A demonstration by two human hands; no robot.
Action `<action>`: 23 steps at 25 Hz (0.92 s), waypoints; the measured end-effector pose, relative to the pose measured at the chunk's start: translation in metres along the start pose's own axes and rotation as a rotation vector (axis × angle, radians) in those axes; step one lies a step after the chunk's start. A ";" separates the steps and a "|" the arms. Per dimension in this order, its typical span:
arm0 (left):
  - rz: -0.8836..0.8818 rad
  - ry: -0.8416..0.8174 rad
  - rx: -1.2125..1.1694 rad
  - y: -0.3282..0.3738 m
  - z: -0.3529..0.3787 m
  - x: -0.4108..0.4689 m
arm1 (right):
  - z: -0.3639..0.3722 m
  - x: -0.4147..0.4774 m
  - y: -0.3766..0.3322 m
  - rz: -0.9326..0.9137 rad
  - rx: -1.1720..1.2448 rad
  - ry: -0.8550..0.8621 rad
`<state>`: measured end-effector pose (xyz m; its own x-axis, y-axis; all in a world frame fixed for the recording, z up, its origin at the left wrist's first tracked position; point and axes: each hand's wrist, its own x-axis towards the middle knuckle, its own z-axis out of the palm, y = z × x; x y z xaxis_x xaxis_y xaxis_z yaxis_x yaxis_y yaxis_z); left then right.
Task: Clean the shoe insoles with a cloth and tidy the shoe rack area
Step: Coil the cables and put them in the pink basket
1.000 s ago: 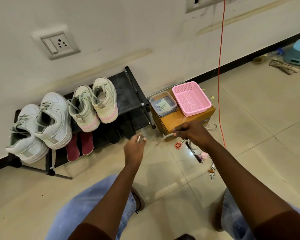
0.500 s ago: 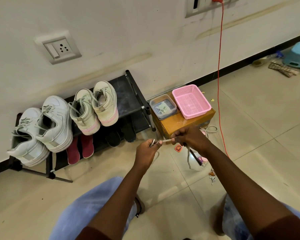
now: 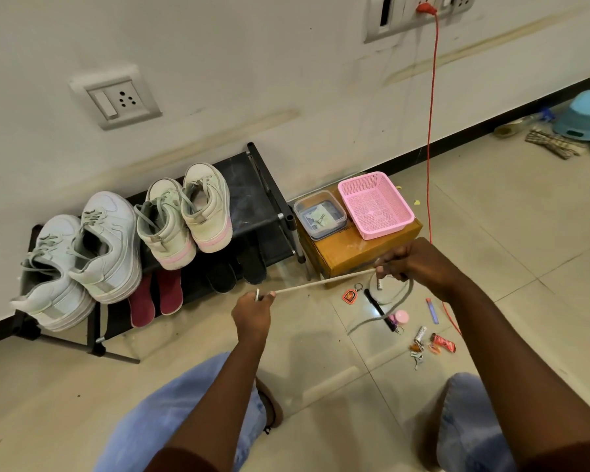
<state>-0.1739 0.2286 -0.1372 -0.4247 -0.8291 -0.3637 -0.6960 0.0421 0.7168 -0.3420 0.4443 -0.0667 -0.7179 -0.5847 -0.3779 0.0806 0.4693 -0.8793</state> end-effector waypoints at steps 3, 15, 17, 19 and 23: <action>0.057 -0.062 -0.045 0.008 0.006 -0.011 | 0.014 0.000 -0.006 -0.033 -0.042 -0.022; 0.281 -0.452 -0.239 0.038 0.018 -0.044 | 0.062 0.000 -0.009 -0.100 -0.034 -0.108; 0.296 -0.495 -0.255 0.041 0.018 -0.049 | 0.060 -0.001 -0.010 -0.089 0.019 -0.083; 0.297 -0.488 -0.233 0.042 0.021 -0.052 | 0.060 -0.001 -0.010 -0.085 0.008 -0.091; 0.198 -0.411 -0.255 0.036 0.021 -0.042 | 0.052 -0.002 -0.010 -0.060 0.051 -0.070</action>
<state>-0.1935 0.2766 -0.1082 -0.7617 -0.5297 -0.3732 -0.4382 -0.0033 0.8989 -0.3054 0.4065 -0.0726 -0.6723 -0.6567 -0.3418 0.0753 0.3986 -0.9140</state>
